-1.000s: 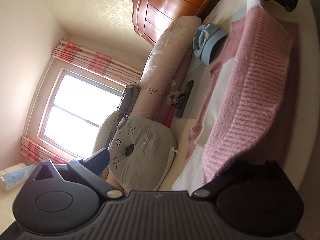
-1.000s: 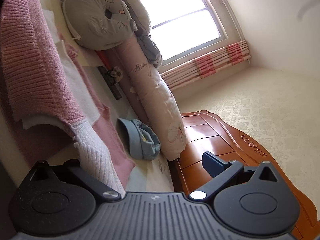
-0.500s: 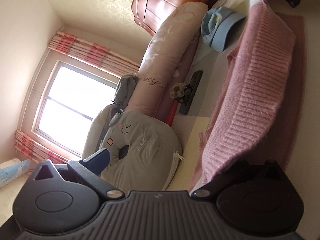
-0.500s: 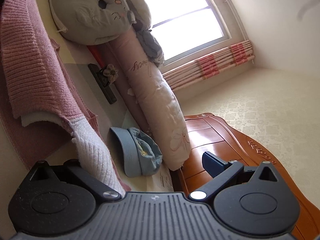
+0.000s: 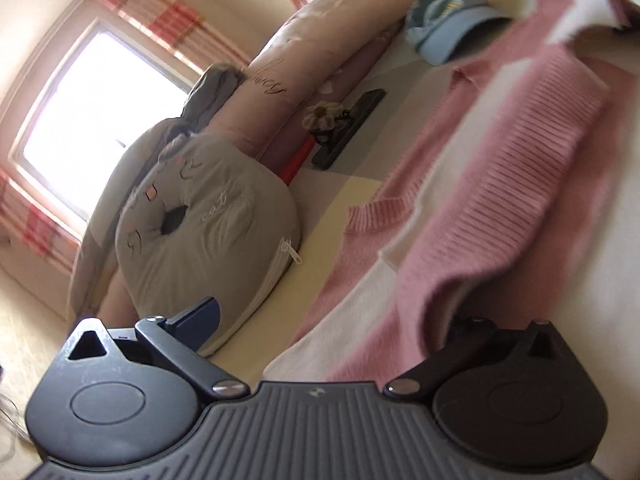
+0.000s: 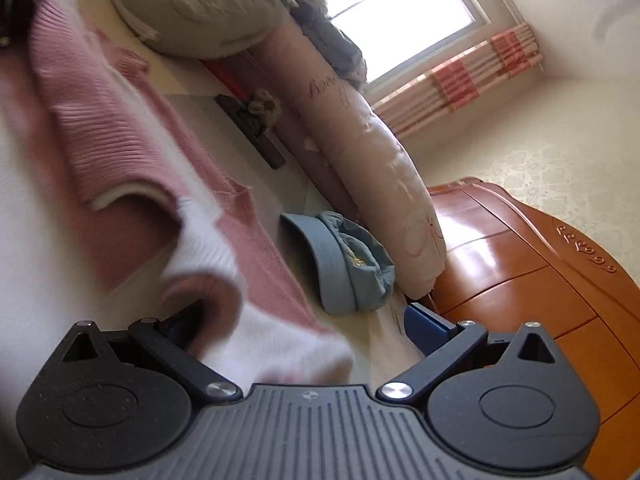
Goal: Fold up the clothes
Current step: 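Lift the hem with both grippers and fold it over toward the collar, then open both grippers and withdraw them from the folded sweater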
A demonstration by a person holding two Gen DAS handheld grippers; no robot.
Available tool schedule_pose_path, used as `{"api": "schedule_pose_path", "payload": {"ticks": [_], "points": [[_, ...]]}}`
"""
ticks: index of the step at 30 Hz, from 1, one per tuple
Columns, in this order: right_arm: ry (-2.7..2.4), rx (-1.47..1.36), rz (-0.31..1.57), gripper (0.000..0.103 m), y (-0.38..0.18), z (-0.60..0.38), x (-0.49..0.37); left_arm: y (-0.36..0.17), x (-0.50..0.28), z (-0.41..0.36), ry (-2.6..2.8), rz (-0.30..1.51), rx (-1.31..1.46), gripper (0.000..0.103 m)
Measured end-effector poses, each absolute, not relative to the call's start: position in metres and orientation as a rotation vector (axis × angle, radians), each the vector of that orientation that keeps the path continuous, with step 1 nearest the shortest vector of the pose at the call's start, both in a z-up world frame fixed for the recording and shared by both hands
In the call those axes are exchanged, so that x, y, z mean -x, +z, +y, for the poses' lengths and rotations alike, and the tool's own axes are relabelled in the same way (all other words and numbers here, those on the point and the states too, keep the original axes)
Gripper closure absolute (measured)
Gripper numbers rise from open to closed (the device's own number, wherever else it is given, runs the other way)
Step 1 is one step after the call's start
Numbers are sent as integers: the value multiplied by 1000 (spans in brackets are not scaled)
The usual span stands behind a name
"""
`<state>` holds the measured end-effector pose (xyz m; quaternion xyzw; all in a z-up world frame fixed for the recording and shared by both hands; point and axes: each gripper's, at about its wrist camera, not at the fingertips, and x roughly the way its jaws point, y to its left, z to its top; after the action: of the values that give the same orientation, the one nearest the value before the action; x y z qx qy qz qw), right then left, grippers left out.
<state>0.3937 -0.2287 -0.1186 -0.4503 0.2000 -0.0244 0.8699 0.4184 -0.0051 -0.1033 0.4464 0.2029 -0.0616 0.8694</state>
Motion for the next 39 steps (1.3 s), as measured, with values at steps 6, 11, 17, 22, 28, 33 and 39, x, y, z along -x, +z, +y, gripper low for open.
{"api": "schedule_pose_path", "payload": {"ticks": [6,11,17,22,28,33,39], "points": [[20,987,418,0,-113,-245,-354,-84,-401,-20,-216,398,-909,1],[19,1023,417,0,-106,-253,-363,-85,-419,-39,-225,402,-924,1],[13,979,406,0,-97,-264,-391,-77,-464,-39,-144,409,-788,1],[-3,900,440,0,-85,-274,-436,-69,-508,-39,-100,478,-691,1],[0,617,611,0,-85,-306,-465,-86,-529,-18,-117,655,-440,1],[35,541,606,0,-95,-321,-433,-85,-504,-11,-144,553,-507,1],[225,611,555,0,-90,-288,-378,-55,-454,-12,-235,438,-549,1]]}}
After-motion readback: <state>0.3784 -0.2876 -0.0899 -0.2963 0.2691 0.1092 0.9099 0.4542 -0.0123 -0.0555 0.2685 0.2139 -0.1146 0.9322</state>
